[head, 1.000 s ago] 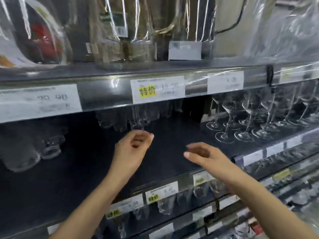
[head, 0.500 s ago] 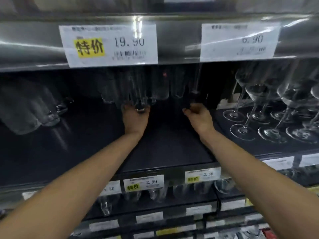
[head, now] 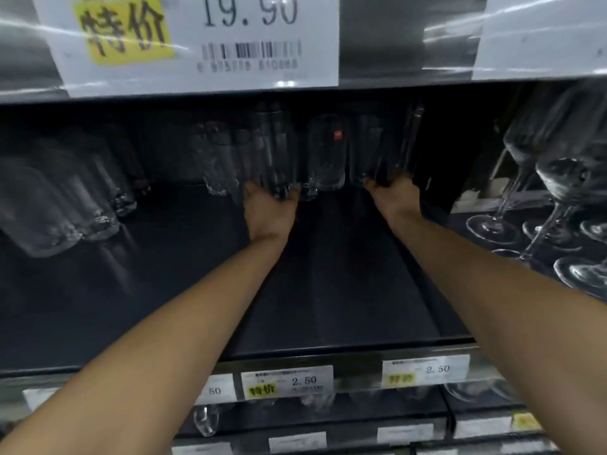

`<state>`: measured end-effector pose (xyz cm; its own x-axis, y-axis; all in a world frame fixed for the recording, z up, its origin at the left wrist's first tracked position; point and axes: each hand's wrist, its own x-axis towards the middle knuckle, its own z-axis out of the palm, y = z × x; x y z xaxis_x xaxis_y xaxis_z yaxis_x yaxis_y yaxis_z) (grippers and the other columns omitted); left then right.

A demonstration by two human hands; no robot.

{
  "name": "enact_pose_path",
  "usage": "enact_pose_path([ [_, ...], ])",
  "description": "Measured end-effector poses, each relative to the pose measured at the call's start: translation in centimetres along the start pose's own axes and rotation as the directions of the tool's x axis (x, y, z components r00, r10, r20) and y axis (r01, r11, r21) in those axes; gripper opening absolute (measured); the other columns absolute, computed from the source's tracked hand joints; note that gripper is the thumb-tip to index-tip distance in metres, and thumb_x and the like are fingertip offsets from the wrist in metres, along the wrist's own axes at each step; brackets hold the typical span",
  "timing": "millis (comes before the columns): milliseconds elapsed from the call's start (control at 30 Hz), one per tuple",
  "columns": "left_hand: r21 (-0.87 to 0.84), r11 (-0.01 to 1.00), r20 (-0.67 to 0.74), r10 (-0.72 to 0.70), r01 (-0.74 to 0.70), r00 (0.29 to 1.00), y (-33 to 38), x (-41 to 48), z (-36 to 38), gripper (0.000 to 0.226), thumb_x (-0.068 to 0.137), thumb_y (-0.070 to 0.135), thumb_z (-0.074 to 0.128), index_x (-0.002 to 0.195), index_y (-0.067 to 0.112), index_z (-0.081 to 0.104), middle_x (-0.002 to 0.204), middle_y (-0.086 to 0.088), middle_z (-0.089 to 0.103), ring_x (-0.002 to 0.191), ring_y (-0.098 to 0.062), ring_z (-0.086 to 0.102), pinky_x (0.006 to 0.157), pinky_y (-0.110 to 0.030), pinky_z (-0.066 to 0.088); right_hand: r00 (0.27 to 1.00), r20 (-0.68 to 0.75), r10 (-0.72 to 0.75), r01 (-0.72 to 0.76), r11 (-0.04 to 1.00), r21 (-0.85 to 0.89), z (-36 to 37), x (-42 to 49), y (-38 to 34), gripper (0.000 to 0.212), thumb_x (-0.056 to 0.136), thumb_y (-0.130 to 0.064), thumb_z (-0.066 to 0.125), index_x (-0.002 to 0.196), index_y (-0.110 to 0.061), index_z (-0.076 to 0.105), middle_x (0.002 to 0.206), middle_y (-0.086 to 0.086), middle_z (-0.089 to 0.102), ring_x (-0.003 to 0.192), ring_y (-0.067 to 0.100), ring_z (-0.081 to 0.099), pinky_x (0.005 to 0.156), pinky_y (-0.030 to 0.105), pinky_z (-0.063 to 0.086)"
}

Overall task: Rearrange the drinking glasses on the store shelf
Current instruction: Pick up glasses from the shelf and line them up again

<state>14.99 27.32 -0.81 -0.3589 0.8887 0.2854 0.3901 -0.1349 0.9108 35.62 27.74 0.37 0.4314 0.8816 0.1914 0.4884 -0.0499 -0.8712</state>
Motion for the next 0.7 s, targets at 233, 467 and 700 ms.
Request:
enact_pose_path([
  [233,0.059,0.998,-0.017,0.004,-0.003,1.0,-0.1,0.6,0.3,0.066,0.079,0.048,0.073,0.128,0.01,0.05,0.118,-0.009,0.066,0.103,-0.025,0.066,0.091,-0.04,0.057,1.0,0.022,0.002,-0.001,0.999,-0.045,1.3,2.7,-0.2,0.063,0.089,-0.052,0.065,0.137,-0.013,0.053,0.134,0.01,0.061,0.118,0.029,0.059,0.085,0.023,0.045],
  [467,0.042,0.999,-0.004,0.007,-0.007,1.0,-0.2,0.7,0.2,0.056,0.082,0.044,0.073,0.124,0.012,0.054,0.111,-0.007,0.069,0.095,-0.025,0.069,0.082,-0.04,0.06,0.997,0.033,-0.074,0.07,0.99,0.119,2.0,3.9,-0.1,0.061,0.087,-0.036,0.073,0.14,-0.015,0.051,0.132,0.004,0.064,0.12,0.022,0.059,0.102,0.031,0.048],
  [700,0.033,0.999,0.015,0.042,-0.042,0.999,0.1,-0.1,-0.1,0.051,0.085,0.037,0.072,0.126,0.012,0.055,0.119,-0.005,0.067,0.105,-0.022,0.065,0.09,-0.036,0.057,0.998,0.015,-0.066,0.064,0.992,0.107,1.6,3.9,0.6,0.07,0.08,-0.043,0.08,0.134,-0.011,0.049,0.127,0.005,0.065,0.115,0.022,0.061,0.1,0.033,0.05],
])
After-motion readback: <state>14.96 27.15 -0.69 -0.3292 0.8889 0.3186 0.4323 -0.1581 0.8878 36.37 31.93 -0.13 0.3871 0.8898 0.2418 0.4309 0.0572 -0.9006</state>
